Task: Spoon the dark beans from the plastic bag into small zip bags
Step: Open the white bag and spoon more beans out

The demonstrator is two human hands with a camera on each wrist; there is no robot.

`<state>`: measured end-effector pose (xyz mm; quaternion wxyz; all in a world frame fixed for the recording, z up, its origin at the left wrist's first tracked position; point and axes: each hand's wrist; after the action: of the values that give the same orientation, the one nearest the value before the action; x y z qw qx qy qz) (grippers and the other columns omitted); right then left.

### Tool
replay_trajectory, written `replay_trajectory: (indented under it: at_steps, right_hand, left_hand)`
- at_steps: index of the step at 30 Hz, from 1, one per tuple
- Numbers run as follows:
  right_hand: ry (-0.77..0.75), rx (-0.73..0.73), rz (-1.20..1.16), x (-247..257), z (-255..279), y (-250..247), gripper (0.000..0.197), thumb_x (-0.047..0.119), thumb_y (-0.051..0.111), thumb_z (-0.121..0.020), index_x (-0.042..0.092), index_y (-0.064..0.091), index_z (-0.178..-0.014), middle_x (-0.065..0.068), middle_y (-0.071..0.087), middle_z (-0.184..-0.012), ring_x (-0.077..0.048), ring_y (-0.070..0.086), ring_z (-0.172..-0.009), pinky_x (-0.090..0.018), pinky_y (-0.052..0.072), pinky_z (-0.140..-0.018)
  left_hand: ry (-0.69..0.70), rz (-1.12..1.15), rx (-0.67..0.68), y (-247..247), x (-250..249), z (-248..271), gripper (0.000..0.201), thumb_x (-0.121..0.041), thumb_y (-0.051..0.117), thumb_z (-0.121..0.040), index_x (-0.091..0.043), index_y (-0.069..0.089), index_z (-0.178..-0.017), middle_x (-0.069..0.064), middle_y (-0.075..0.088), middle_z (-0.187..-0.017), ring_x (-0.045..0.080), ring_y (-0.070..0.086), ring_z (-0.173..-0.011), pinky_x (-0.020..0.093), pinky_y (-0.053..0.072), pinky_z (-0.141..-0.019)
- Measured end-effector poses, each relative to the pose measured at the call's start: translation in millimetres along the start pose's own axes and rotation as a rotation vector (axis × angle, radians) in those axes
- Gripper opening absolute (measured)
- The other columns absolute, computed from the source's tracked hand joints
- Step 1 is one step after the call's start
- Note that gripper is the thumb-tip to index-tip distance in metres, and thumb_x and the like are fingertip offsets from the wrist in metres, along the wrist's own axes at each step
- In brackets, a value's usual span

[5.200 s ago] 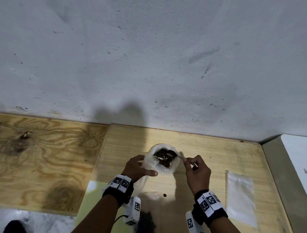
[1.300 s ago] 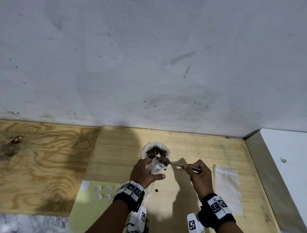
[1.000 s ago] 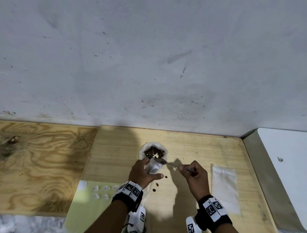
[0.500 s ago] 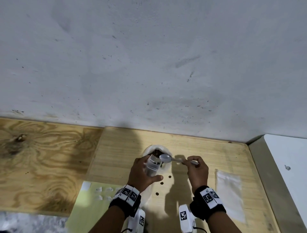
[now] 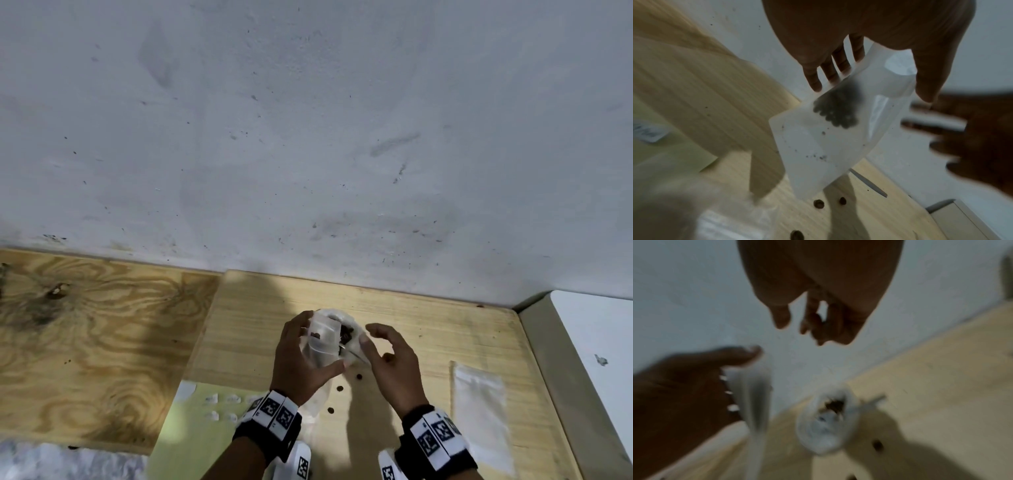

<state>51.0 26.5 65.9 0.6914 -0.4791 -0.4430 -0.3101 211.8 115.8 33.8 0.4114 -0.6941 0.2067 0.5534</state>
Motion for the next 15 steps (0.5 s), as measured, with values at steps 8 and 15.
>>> replay_trajectory:
  at_steps: [8,15]
  right_hand:
    - [-0.182,0.146,0.287,36.7,-3.4,-6.5,0.011,0.043,0.078,-0.079,0.043,0.067,-0.079,0.021,0.070,-0.090,0.005,0.054,-0.056,-0.021,0.038,-0.060]
    - [-0.179,0.062,0.189,28.9,-19.4,-19.6,0.015,0.030,0.076,-0.083,0.041,0.068,-0.077,0.023,0.070,-0.081,-0.021,0.065,-0.066,-0.031,0.046,-0.057]
  left_hand:
    - [0.110,-0.054,0.089,6.8,-10.9,-7.4,0.107,-0.055,0.088,-0.046,-0.017,0.047,-0.136,-0.008,0.051,-0.123,0.002,0.055,-0.108,0.008,0.045,-0.084]
    - [-0.098,0.107,-0.025,-8.2,-26.2,-25.1,0.010,-0.019,0.066,-0.092,-0.020,0.070,-0.082,-0.006,0.069,-0.077,0.010,0.062,-0.073,0.011,0.047,-0.062]
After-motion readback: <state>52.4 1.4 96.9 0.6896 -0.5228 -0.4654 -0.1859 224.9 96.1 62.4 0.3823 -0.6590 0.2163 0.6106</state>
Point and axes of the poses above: each hand's wrist, its own z-axis away from the middle knuckle, its own y-axis out of the palm, x = y × z
